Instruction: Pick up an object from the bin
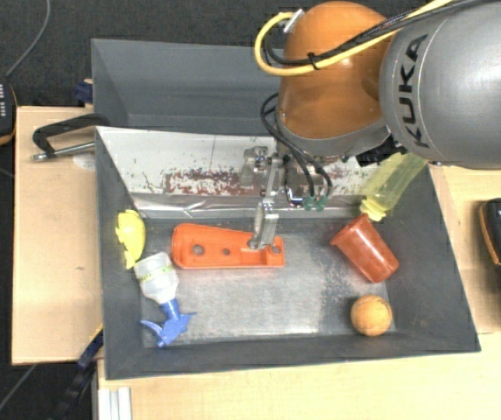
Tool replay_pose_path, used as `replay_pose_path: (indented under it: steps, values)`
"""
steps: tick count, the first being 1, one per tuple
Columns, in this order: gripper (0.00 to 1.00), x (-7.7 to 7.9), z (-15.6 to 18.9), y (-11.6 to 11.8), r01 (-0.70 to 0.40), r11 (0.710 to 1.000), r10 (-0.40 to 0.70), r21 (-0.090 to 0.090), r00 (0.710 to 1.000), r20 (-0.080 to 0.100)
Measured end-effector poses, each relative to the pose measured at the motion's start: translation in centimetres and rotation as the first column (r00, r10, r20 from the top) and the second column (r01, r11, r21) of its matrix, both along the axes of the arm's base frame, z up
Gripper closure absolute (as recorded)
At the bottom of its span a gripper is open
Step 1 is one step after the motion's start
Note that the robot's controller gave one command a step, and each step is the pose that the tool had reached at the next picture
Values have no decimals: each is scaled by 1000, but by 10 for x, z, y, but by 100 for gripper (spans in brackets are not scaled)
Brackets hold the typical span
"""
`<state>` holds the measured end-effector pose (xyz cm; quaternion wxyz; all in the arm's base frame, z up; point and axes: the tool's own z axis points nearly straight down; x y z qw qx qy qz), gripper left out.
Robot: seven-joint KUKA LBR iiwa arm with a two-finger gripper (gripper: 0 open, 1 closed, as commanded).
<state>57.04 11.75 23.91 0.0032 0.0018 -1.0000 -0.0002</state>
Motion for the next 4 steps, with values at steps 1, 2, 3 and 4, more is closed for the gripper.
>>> replay_pose_path:
  steps: [1,2,3,4]
  values:
    - [0,1,5,-1,2,1000,-2,1,1000,9]
    - [0,-10,-37,3,37,999,-37,3,999,13]
    - [0,-37,-99,5,1,1000,-1,3,1000,11]
    - [0,-51,-136,5,11,1000,-11,2,1000,5]
